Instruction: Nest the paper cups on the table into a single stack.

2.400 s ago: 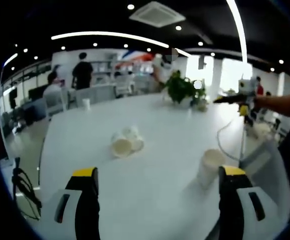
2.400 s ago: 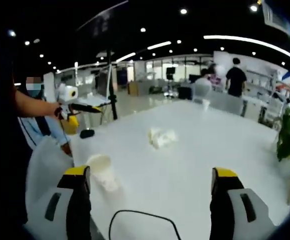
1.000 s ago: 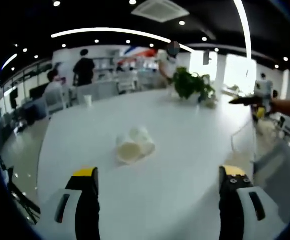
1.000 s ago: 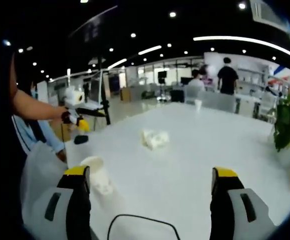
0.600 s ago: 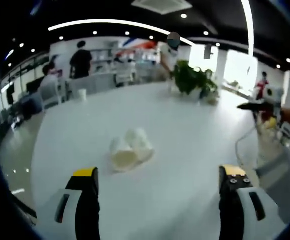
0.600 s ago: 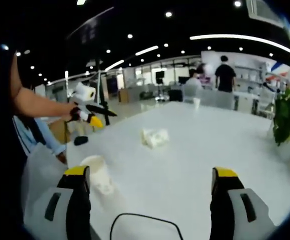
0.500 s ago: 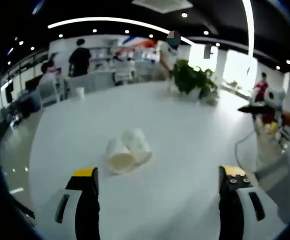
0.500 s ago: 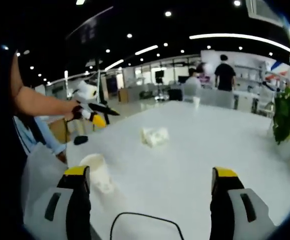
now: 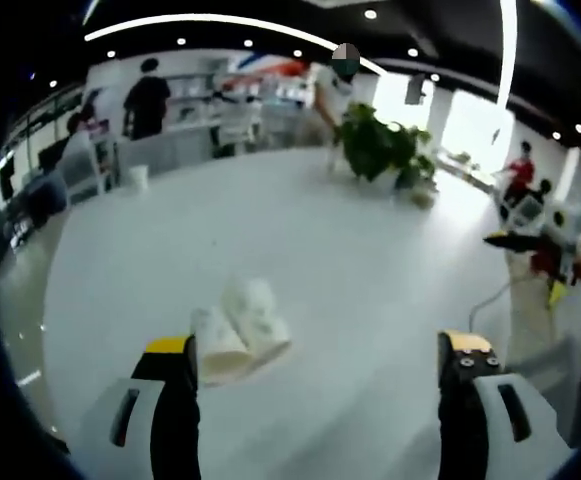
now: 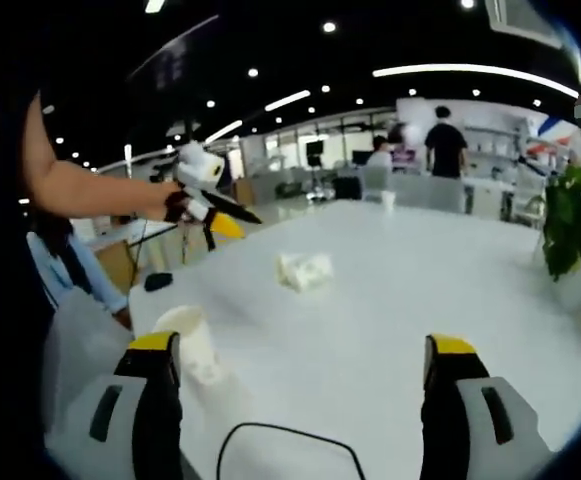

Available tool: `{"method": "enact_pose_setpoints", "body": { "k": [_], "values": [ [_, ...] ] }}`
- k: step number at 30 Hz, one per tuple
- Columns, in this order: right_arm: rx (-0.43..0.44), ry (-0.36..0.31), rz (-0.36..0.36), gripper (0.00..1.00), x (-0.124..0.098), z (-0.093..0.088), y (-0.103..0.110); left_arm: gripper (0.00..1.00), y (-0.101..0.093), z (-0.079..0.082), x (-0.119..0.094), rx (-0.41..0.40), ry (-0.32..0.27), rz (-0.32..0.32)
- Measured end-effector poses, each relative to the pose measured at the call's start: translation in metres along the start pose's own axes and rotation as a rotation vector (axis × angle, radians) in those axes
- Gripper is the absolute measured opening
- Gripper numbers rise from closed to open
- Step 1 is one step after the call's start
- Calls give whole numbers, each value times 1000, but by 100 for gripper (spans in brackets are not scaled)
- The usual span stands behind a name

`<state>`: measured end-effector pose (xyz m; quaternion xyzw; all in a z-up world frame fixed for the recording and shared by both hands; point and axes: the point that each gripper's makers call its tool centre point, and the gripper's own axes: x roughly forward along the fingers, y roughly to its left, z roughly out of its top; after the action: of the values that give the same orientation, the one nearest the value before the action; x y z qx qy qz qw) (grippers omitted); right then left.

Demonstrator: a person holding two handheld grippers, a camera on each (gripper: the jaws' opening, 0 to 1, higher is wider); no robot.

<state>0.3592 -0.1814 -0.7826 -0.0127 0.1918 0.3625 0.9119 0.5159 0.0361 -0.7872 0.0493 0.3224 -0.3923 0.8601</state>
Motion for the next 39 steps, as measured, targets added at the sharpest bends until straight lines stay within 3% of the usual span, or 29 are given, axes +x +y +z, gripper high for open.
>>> {"method": "enact_pose_setpoints", "body": {
  "k": [9, 18, 23, 27, 31, 39],
  "values": [
    [13, -3, 1, 100, -1, -2, -3, 97, 9, 13, 26, -33, 97, 2],
    [22, -4, 0, 100, -3, -3, -5, 92, 17, 23, 44, -98, 124, -1],
    [35, -7, -1, 100, -1, -6, -5, 88, 17, 16, 53, -110, 138, 19],
    [41, -1, 3, 100, 1, -9, -2, 83, 21, 11, 64, -192, 146, 18],
    [41, 1, 7, 99, 3, -10, -1, 81, 27, 2, 75, -158, 187, 34],
    [47, 3, 13, 99, 7, -11, 0, 77, 32, -11, 93, -166, 247, 47]
  ]
}}
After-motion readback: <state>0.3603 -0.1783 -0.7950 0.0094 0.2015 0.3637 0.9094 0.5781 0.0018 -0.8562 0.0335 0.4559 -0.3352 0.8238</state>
